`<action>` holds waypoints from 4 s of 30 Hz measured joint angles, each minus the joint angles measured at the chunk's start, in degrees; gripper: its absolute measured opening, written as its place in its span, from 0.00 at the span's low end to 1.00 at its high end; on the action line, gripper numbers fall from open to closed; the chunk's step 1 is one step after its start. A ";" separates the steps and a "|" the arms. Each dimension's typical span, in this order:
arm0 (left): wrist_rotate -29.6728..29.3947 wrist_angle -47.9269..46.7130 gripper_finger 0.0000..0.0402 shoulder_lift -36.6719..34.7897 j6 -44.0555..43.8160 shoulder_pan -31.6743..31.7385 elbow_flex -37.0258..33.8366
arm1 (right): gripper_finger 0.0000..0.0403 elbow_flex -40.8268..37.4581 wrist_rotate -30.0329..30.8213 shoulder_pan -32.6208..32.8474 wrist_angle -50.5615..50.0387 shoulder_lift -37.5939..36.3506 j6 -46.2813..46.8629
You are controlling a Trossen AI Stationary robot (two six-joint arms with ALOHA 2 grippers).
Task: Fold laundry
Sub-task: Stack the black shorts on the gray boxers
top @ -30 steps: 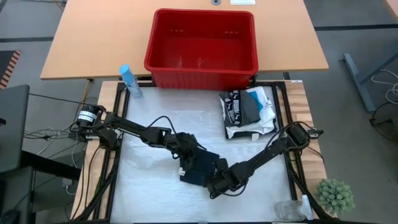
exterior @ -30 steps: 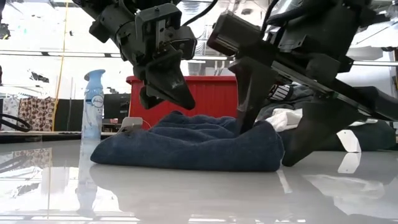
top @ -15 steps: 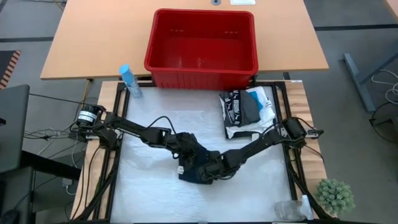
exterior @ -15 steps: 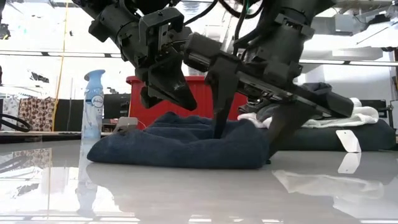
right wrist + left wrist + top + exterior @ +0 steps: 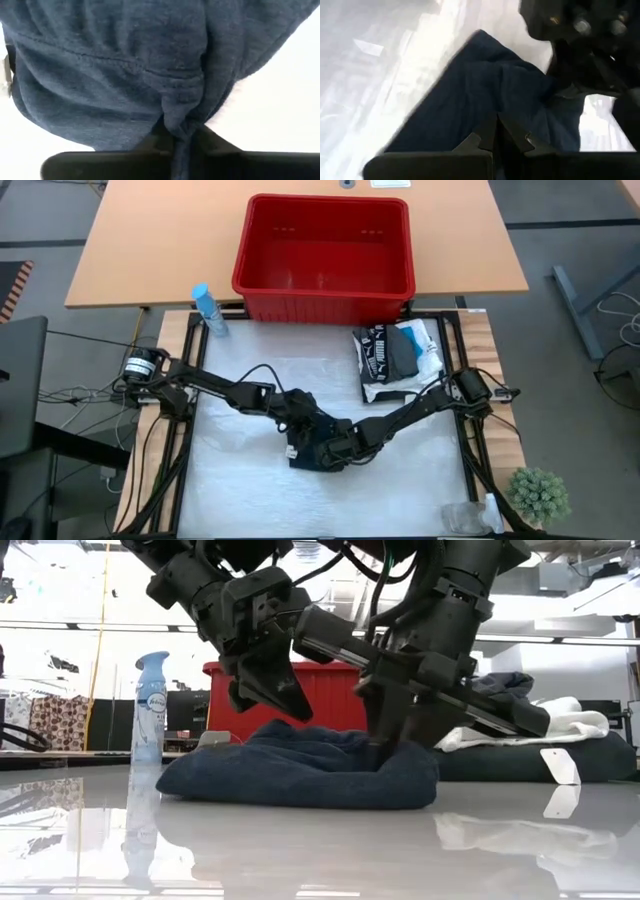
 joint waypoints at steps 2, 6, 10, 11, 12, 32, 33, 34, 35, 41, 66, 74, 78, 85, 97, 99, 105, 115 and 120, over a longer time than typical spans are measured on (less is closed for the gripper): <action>1.22 -0.44 0.00 -0.71 1.21 1.70 0.07 | 0.07 0.00 0.02 0.00 -0.02 -0.02 -1.32; 2.49 -4.49 0.00 -4.12 3.73 5.99 1.15 | 0.07 -0.01 0.01 0.02 0.08 -0.04 -2.10; 2.52 -9.34 0.00 -10.01 5.49 10.59 2.53 | 0.07 0.90 -0.19 0.02 0.32 -0.56 -3.17; 2.50 -10.35 0.00 -11.92 5.75 11.61 2.93 | 0.07 1.45 -0.20 -0.10 0.07 -0.67 -4.04; 2.44 -11.62 0.00 -13.69 5.79 12.51 3.11 | 0.07 2.16 -0.08 -0.39 -0.47 -0.76 -4.84; -8.16 -24.30 0.00 -34.29 9.22 16.60 3.39 | 0.07 23.63 3.91 -16.07 -22.60 -1.41 -32.21; -8.17 -24.38 0.00 -34.38 9.22 16.60 3.39 | 0.07 25.10 3.91 -17.16 -25.06 -1.44 -33.84; -8.19 -24.23 0.00 -34.42 9.22 16.60 3.39 | 0.07 26.35 3.91 -18.11 -27.29 -1.48 -35.32; -8.19 -24.33 0.00 -34.43 9.22 16.60 3.39 | 0.07 27.35 4.00 -18.93 -29.32 -1.48 -36.67; -8.21 -25.89 0.00 -34.41 10.64 16.60 3.39 | 0.07 31.48 5.16 -23.53 -40.36 -1.52 -43.31; -9.89 -26.99 0.00 -34.39 10.78 16.60 3.37 | 0.07 47.60 3.21 -38.22 -59.77 -9.02 -69.30; -11.93 -26.36 0.00 -34.39 9.98 16.60 3.37 | 0.07 35.73 5.31 -41.06 -59.20 -21.27 -67.72; -13.76 -26.22 0.00 -34.39 8.68 16.58 3.34 | 0.07 21.97 2.73 -41.52 -52.70 -28.32 -65.37; -15.65 -25.98 0.00 -34.23 8.08 16.58 3.34 | 0.07 0.98 -2.21 -40.81 -45.34 -38.47 -59.99; -13.75 -17.55 0.00 -33.46 1.98 16.60 2.67 | 0.12 -12.46 -2.24 -41.48 -43.37 -45.29 -56.63; -12.40 -15.01 0.00 -32.17 1.09 16.60 2.64 | 0.21 -12.46 -1.88 -41.98 -43.16 -44.96 -57.89; -10.07 -10.31 0.00 -25.60 -2.64 16.58 2.62 | 0.48 -11.61 0.78 -43.59 -42.70 -47.05 -59.74; -1.74 3.58 0.00 -12.92 -8.90 16.57 2.58 | 0.57 -10.23 9.27 -43.84 -37.64 -55.97 -57.30; -1.93 8.39 0.00 -8.62 -10.61 17.18 2.58 | 0.33 -10.99 10.19 -39.73 -25.65 -56.22 -56.12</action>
